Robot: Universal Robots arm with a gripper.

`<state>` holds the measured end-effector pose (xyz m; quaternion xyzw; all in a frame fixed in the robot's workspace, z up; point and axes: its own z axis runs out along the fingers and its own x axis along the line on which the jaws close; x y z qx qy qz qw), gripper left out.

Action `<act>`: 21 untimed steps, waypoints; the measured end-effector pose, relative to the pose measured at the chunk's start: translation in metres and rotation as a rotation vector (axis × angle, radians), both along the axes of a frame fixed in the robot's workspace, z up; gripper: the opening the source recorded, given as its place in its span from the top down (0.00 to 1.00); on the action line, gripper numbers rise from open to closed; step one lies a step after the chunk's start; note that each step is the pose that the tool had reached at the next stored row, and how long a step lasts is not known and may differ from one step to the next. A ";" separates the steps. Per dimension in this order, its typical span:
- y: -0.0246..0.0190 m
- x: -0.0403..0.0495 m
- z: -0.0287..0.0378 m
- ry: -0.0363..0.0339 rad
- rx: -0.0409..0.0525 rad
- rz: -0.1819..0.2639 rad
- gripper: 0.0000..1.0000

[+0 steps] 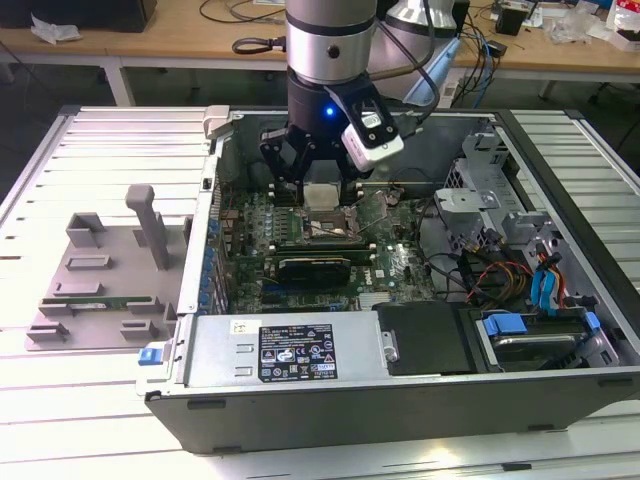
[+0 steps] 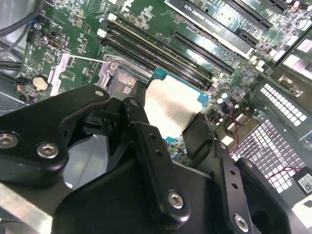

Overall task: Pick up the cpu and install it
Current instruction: 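Pick up the cpu and move it towards the insertion slot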

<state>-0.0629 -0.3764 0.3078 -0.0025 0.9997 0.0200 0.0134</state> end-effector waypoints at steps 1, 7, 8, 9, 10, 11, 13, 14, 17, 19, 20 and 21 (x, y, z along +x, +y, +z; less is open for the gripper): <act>0.0000 0.0000 -0.0011 -0.0001 0.0001 0.000 0.45; 0.0045 0.0000 -0.0099 0.0001 -0.0002 0.000 0.45; 0.0068 0.0000 -0.0108 0.0001 -0.0002 0.000 0.45; 0.0089 0.0002 -0.0115 0.0002 -0.0002 0.000 0.45; 0.0107 0.0007 -0.0121 0.0001 -0.0002 0.000 0.45; 0.0121 0.0013 -0.0124 0.0001 -0.0003 0.000 0.45; 0.0183 0.0104 -0.0142 0.0001 -0.0003 0.000 0.45; 0.0197 0.0135 -0.0144 0.0002 -0.0003 0.000 0.45; 0.0261 0.0192 -0.0152 0.0001 -0.0003 0.000 0.45; 0.0303 0.0195 -0.0154 0.0001 -0.0002 0.000 0.45; 0.0336 0.0194 -0.0154 0.0001 -0.0003 0.000 0.45; 0.0365 0.0195 -0.0155 0.0001 -0.0002 0.000 0.45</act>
